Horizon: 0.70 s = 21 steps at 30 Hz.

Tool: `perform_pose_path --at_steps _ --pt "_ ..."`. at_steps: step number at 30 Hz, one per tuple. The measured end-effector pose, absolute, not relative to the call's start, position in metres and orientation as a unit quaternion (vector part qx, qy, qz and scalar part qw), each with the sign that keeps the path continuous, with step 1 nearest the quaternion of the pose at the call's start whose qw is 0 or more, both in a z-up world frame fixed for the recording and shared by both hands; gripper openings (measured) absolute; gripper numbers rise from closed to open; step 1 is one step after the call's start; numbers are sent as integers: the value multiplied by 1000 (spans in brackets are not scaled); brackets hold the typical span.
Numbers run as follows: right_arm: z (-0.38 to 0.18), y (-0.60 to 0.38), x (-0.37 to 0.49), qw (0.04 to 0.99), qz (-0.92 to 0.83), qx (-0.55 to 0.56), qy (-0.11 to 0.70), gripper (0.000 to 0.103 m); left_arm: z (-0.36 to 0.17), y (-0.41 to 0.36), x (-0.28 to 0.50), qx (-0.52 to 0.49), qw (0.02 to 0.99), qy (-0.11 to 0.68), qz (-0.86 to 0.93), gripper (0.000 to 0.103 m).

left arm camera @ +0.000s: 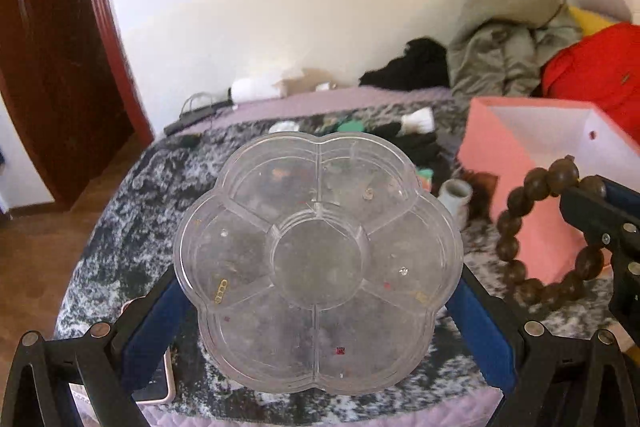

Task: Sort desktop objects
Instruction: 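Carry the container and bracelet over the pink box and release both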

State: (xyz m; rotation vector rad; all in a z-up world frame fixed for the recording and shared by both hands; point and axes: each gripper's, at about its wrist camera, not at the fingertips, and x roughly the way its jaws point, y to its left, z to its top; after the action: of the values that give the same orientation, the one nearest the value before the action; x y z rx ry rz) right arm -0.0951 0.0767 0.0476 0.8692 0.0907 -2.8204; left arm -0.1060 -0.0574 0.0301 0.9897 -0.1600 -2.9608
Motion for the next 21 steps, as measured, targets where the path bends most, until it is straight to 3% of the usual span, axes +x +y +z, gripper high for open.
perform_pose_path --at_steps 11,21 --pt "107 153 -39 45 -973 225 9 20 74 36 -107 277 -78 -81 -954 101" --pt "126 267 -63 -55 -975 213 -13 20 82 156 -162 269 -168 -107 -942 101"
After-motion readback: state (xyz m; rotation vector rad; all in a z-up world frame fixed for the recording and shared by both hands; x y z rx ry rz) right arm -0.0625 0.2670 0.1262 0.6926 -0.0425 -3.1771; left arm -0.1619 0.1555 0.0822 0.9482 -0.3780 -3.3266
